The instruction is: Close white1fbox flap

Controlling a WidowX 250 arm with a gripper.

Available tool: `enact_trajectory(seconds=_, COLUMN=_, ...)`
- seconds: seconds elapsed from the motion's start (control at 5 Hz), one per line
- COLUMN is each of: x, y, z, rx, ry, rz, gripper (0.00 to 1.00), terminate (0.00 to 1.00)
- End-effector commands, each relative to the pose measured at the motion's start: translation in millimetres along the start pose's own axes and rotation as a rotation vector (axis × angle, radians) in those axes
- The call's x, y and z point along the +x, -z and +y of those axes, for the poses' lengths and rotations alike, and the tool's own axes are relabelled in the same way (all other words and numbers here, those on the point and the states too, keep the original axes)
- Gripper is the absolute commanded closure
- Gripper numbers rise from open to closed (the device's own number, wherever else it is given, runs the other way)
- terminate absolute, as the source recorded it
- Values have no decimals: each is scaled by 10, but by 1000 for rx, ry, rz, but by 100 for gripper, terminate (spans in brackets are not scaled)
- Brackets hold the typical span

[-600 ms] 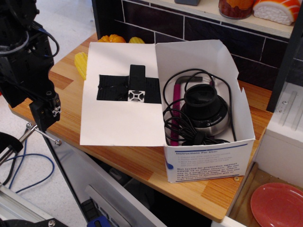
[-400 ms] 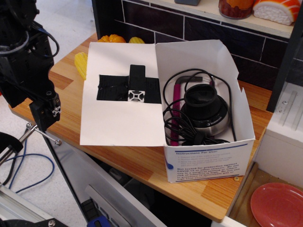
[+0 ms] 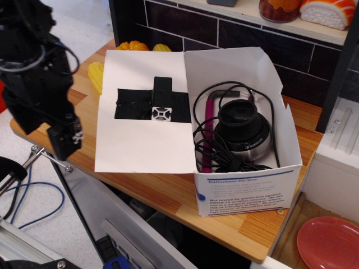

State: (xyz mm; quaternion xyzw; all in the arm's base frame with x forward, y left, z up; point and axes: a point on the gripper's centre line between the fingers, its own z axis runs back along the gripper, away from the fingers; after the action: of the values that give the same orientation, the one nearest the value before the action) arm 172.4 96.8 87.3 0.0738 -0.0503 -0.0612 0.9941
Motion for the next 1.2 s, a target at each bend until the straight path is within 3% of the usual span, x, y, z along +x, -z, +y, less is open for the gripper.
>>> enact_trajectory(seconds=0.0, x=163, y=-7, z=-89, rx=-40, ry=19, rz=-44, gripper=0, terminate=0)
enact_trajectory(seconds=0.6, x=353, y=-471, z=-184, rx=-19, ry=77, rz=-45, gripper=0, terminate=0)
enact_trajectory(seconds=1.0, x=679, y=-862, z=-402, rx=34, ry=81, rz=-49, gripper=0, terminate=0)
